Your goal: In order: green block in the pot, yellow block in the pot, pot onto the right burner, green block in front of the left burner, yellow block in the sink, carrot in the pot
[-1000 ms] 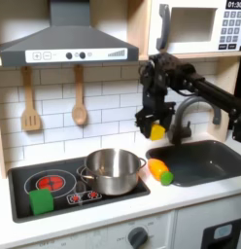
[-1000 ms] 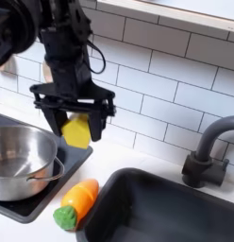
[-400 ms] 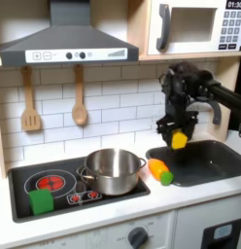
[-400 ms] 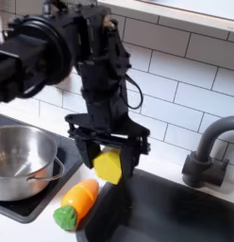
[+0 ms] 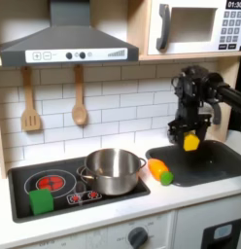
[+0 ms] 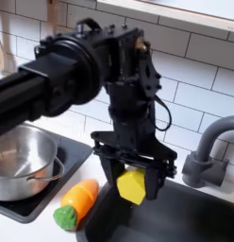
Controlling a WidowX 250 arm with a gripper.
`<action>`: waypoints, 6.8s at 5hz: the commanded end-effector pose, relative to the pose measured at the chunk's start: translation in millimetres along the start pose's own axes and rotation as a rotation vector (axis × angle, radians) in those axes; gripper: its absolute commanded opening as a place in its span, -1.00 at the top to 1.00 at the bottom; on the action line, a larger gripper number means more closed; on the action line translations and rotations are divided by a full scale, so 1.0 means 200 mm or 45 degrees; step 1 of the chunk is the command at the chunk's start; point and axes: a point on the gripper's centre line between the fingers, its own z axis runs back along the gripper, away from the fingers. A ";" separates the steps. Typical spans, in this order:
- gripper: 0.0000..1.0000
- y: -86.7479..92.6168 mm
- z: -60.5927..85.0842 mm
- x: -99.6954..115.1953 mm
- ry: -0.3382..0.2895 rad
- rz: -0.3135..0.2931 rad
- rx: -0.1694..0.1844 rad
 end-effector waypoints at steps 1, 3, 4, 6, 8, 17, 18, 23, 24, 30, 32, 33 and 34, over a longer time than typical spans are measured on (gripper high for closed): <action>1.00 -0.09 -0.11 0.05 0.050 -0.070 0.021; 1.00 -0.10 -0.26 0.13 0.064 -0.084 0.049; 1.00 -0.09 -0.29 0.14 0.072 -0.092 0.053; -1.00 -0.08 -0.26 0.13 0.064 -0.088 0.055; -1.00 -0.03 -0.21 0.11 0.084 -0.030 0.076; -1.00 0.36 -0.01 -0.18 0.063 0.202 0.255; -1.00 0.36 -0.01 -0.17 0.042 0.179 0.222; -1.00 0.44 -0.18 -0.12 0.103 0.192 0.230; -1.00 0.43 -0.20 -0.11 0.118 0.171 0.228; 1.00 0.38 -0.07 -0.09 0.070 0.177 0.208; 1.00 0.38 0.12 -0.05 0.006 0.194 0.217; 1.00 0.39 0.21 -0.03 -0.051 0.228 0.238; 1.00 0.44 0.25 -0.02 -0.073 0.274 0.257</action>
